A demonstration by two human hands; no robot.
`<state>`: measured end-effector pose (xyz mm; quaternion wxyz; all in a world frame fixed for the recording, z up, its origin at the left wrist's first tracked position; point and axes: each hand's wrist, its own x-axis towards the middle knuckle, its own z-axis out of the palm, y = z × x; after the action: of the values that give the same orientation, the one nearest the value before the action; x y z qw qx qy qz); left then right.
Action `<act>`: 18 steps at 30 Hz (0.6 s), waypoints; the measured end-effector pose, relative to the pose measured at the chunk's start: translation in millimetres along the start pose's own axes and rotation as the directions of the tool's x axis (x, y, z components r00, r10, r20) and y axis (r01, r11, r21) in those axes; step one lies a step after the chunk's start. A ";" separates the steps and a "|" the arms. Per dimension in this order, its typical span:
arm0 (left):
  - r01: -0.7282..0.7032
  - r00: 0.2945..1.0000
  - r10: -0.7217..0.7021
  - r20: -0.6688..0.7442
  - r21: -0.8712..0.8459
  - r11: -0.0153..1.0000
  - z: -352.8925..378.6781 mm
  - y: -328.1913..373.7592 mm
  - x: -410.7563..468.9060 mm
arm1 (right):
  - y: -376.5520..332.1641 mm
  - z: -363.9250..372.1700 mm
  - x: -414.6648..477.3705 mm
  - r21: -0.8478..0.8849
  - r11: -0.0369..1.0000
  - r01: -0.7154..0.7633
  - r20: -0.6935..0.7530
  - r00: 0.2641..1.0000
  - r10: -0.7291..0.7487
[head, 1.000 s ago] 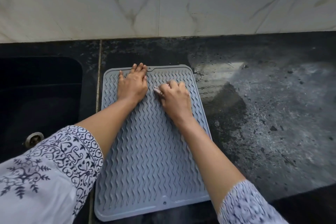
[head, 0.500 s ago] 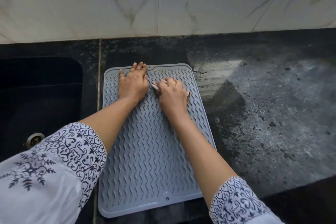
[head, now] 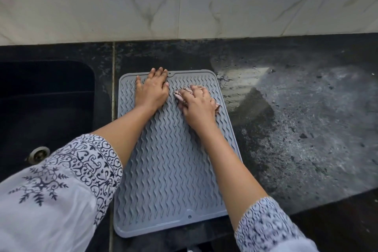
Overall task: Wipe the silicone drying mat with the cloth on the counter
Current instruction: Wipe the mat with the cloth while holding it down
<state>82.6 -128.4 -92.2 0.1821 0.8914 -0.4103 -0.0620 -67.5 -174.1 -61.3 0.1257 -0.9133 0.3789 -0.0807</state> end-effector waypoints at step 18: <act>0.000 1.000 0.000 -0.010 0.020 1.000 2.8 -0.3 0.1 | -2.5 -9.8 -38.4 0.034 0.999 0.017 -0.018 1.000 -0.017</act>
<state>82.2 -129.1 -94.9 0.1754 0.8934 -0.4101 -0.0534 -95.0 -146.6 -53.3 0.1372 -0.9135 0.3708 -0.0963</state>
